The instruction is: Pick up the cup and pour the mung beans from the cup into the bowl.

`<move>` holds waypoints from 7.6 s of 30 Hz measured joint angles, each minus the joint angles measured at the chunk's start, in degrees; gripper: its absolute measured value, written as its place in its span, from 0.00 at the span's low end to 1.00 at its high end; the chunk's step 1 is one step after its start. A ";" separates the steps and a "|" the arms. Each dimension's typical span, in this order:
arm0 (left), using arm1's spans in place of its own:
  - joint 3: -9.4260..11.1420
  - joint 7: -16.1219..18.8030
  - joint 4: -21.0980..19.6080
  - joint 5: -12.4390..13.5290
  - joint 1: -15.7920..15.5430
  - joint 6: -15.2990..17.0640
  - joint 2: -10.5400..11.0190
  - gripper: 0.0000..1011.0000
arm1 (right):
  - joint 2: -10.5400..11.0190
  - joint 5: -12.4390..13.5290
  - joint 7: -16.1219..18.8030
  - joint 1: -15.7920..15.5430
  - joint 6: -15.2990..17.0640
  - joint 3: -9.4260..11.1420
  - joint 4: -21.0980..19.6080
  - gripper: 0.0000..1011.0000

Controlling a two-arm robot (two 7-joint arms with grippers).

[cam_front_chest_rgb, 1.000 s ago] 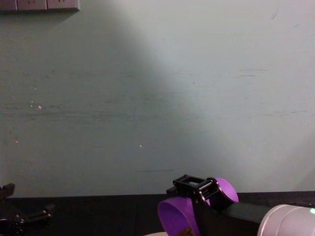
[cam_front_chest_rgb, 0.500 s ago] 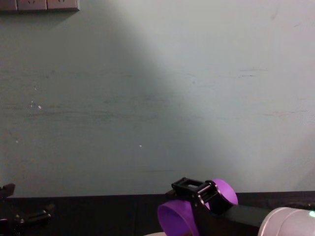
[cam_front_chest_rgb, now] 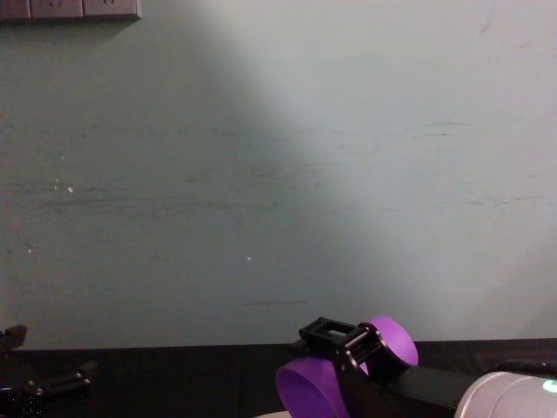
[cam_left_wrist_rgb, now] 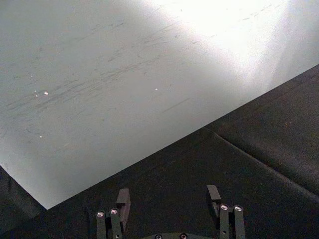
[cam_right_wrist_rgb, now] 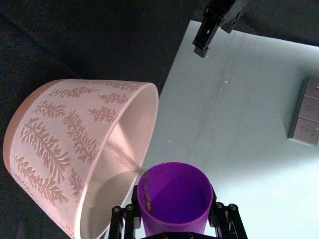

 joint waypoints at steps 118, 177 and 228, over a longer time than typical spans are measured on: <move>0.00 0.00 0.00 0.00 0.00 0.00 0.00 0.99 | -13.88 76.44 -4.66 -9.10 -17.04 35.82 15.12 0.73; 0.00 0.00 0.00 0.00 0.00 0.00 0.00 0.99 | -13.50 96.78 -1.02 -1.66 -17.55 32.75 32.32 0.80; 0.00 0.00 0.00 0.00 0.00 0.00 0.00 0.99 | -5.71 92.95 -6.60 -5.05 -11.53 39.69 18.41 0.99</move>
